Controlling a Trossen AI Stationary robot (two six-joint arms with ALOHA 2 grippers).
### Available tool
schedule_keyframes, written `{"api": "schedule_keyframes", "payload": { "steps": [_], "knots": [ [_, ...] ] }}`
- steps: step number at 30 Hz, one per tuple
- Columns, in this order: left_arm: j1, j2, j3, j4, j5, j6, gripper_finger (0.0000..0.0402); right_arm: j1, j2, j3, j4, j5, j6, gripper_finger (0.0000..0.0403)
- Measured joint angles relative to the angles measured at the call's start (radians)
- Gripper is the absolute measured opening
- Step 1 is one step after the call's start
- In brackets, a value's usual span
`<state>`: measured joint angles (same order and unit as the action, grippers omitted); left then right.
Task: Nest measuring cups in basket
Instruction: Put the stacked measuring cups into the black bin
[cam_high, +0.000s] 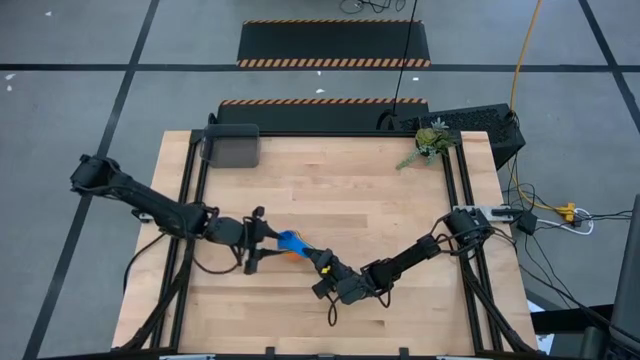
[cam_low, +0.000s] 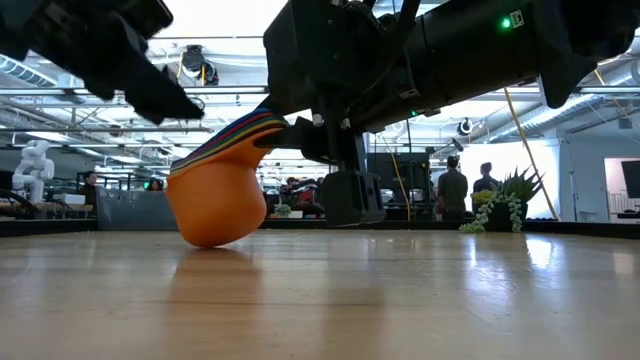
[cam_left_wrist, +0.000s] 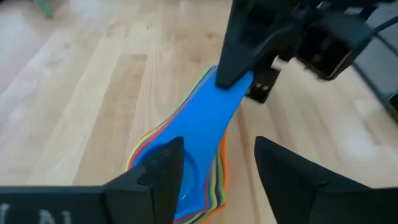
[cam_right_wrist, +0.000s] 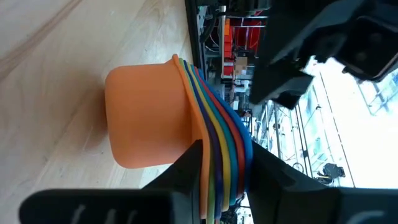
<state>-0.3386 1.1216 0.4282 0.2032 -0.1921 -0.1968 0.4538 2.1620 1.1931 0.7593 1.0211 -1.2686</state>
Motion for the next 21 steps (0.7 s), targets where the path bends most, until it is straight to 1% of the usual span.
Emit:
{"api": "schedule_keyframes", "payload": {
  "steps": [5, 8, 11, 15, 21],
  "knots": [
    [-0.022, -0.113, 0.000, -0.033, -0.008, -0.009, 0.0227, 0.000, 0.000, 0.000, 0.000, 0.000, 0.000, 0.0071],
    [-0.047, -0.185, 0.000, -0.078, -0.084, -0.033, 0.0231, -0.001, 0.000, 0.000, 0.017, 0.000, -0.017, 0.0070],
    [-0.073, -0.248, 0.000, -0.135, -0.171, -0.035, 0.0230, -0.007, 0.000, 0.000, 0.036, -0.006, -0.039, 0.0072],
    [-0.099, -0.313, 0.000, -0.194, -0.255, -0.051, 0.0220, -0.024, 0.000, 0.000, 0.079, -0.007, -0.087, 0.0071],
    [-0.122, -0.358, 0.000, -0.215, -0.319, -0.049, 0.0201, -0.055, 0.000, 0.000, 0.173, -0.025, -0.185, 0.0072]
  ]
}}
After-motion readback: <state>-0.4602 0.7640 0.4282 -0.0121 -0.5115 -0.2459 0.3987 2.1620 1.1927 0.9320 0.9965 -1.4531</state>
